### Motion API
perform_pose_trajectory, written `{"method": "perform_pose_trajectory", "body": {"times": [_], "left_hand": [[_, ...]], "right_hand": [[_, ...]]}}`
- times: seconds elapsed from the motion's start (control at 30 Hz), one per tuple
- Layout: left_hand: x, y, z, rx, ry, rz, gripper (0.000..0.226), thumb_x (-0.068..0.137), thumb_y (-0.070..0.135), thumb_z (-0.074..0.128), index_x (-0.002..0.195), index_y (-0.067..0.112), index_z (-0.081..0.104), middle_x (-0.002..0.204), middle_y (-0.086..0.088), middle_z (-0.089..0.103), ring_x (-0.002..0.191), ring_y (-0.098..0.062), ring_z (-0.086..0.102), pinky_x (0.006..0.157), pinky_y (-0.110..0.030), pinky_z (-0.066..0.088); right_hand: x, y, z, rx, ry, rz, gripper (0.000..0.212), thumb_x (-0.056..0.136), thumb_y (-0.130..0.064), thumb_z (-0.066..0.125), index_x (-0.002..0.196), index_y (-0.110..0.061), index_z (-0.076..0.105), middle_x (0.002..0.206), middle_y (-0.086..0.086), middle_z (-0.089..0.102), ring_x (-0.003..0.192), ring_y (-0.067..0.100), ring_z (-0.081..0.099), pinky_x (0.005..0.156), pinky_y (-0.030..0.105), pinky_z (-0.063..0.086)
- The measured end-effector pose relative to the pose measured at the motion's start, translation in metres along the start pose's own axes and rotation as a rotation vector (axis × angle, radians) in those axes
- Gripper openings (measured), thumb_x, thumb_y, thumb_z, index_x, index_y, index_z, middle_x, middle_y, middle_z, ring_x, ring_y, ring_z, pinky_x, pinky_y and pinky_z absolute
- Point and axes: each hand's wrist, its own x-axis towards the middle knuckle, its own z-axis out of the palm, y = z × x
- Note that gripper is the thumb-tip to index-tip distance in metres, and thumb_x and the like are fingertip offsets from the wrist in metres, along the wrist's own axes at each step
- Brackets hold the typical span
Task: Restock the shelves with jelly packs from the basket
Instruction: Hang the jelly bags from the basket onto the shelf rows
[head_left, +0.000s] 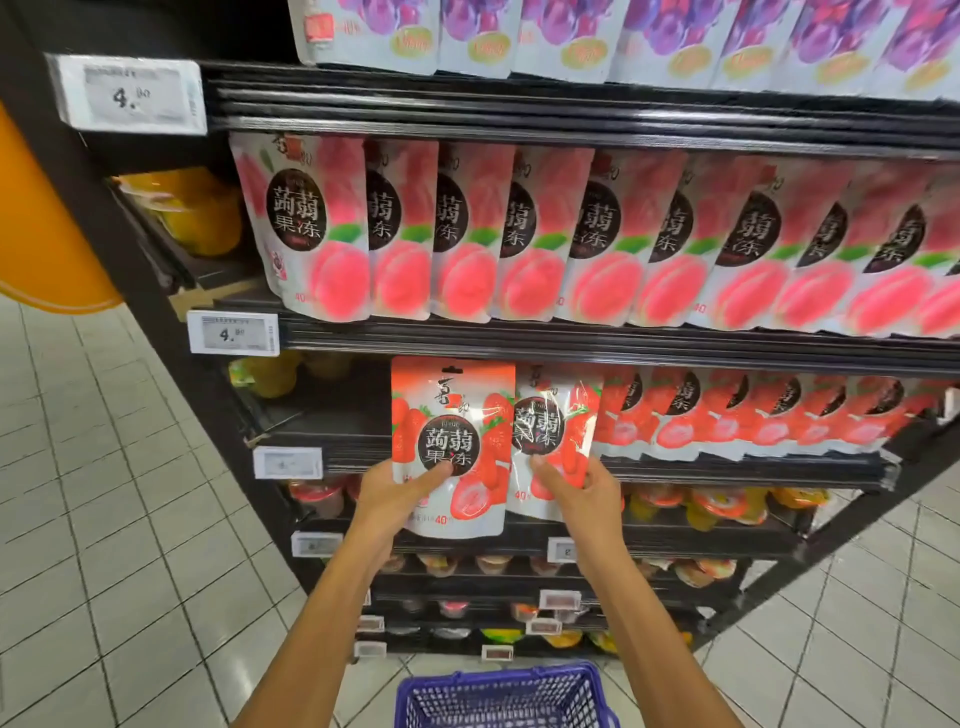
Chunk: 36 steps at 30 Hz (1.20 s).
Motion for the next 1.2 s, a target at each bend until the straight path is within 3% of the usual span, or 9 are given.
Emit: {"method": "perform_pose_trajectory", "body": {"times": [0.2,0.3,0.4,0.53,0.63,0.73,0.83,1.03,1.2], "left_hand": [[0.012,0.004,-0.010,-0.006,-0.021,-0.023,0.020,0.074,0.026,0.082,0.090,0.020,0.073,0.086,0.004,0.078,0.077,-0.012,0.074,0.056,-0.022,0.056],[0.016,0.005,-0.012,0.024,-0.048,-0.028,0.022,0.075,0.028,0.082,0.094,0.019,0.073,0.088,0.003,0.078,0.079,-0.013,0.074,0.058,-0.023,0.056],[0.019,0.007,-0.013,0.029,-0.068,-0.024,0.035,0.069,0.034,0.083,0.098,0.019,0.073,0.091,0.002,0.078,0.083,-0.014,0.074,0.060,-0.025,0.057],[0.020,0.008,-0.009,0.013,-0.066,-0.036,0.053,0.055,0.045,0.082,0.100,0.018,0.072,0.092,0.002,0.078,0.084,-0.014,0.074,0.068,-0.033,0.058],[0.022,0.005,-0.007,0.019,-0.046,-0.049,0.044,0.063,0.040,0.083,0.099,0.018,0.072,0.091,0.003,0.077,0.085,-0.015,0.074,0.072,-0.035,0.058],[0.020,0.001,-0.005,0.016,-0.037,-0.052,0.035,0.071,0.033,0.082,0.100,0.016,0.072,0.092,0.002,0.077,0.087,-0.016,0.074,0.072,-0.034,0.057],[0.016,-0.001,-0.003,0.002,-0.029,-0.050,0.035,0.073,0.030,0.081,0.102,0.015,0.071,0.093,0.001,0.077,0.087,-0.016,0.074,0.071,-0.032,0.057],[0.013,-0.003,0.002,-0.019,-0.006,-0.065,0.033,0.076,0.028,0.081,0.105,0.016,0.071,0.096,0.000,0.077,0.091,-0.018,0.073,0.078,-0.036,0.057],[0.009,-0.002,0.001,-0.014,-0.004,-0.071,0.033,0.077,0.028,0.080,0.107,0.017,0.070,0.097,0.001,0.077,0.090,-0.017,0.073,0.074,-0.033,0.057]], "right_hand": [[0.014,-0.008,0.020,-0.009,0.028,-0.062,0.013,0.081,-0.031,0.080,0.085,-0.027,0.068,0.081,-0.010,0.073,0.074,-0.001,0.066,0.065,0.015,0.048],[0.023,-0.009,0.030,0.015,0.061,-0.097,0.020,0.081,-0.025,0.079,0.096,-0.025,0.066,0.088,-0.008,0.073,0.081,0.002,0.067,0.071,0.017,0.049],[0.033,-0.004,0.039,0.025,0.096,-0.101,0.027,0.081,-0.023,0.079,0.102,-0.027,0.063,0.089,-0.017,0.071,0.082,-0.007,0.064,0.073,0.015,0.049],[0.036,0.007,0.048,-0.057,0.169,-0.132,0.042,0.084,-0.025,0.076,0.122,-0.020,0.058,0.114,-0.010,0.065,0.102,-0.002,0.060,0.092,0.029,0.051],[0.033,0.014,0.052,-0.156,0.183,-0.162,0.053,0.087,-0.031,0.073,0.134,-0.018,0.051,0.128,-0.008,0.057,0.116,0.004,0.051,0.101,0.027,0.041],[0.033,0.016,0.051,-0.225,0.169,-0.185,0.046,0.085,-0.038,0.073,0.125,-0.034,0.051,0.119,-0.020,0.056,0.111,-0.006,0.051,0.096,0.017,0.039],[0.033,0.020,0.043,-0.368,0.175,-0.204,0.049,0.081,-0.036,0.077,0.121,-0.018,0.056,0.113,-0.002,0.059,0.112,0.016,0.053,0.095,0.036,0.047],[0.017,0.026,0.035,-0.391,0.147,-0.284,0.055,0.082,-0.031,0.078,0.131,-0.028,0.053,0.117,-0.007,0.063,0.105,0.022,0.058,0.085,0.041,0.053],[0.024,0.022,0.041,-0.385,0.181,-0.229,0.048,0.081,-0.029,0.079,0.123,-0.026,0.057,0.100,0.009,0.069,0.093,0.033,0.064,0.076,0.046,0.055]]}}
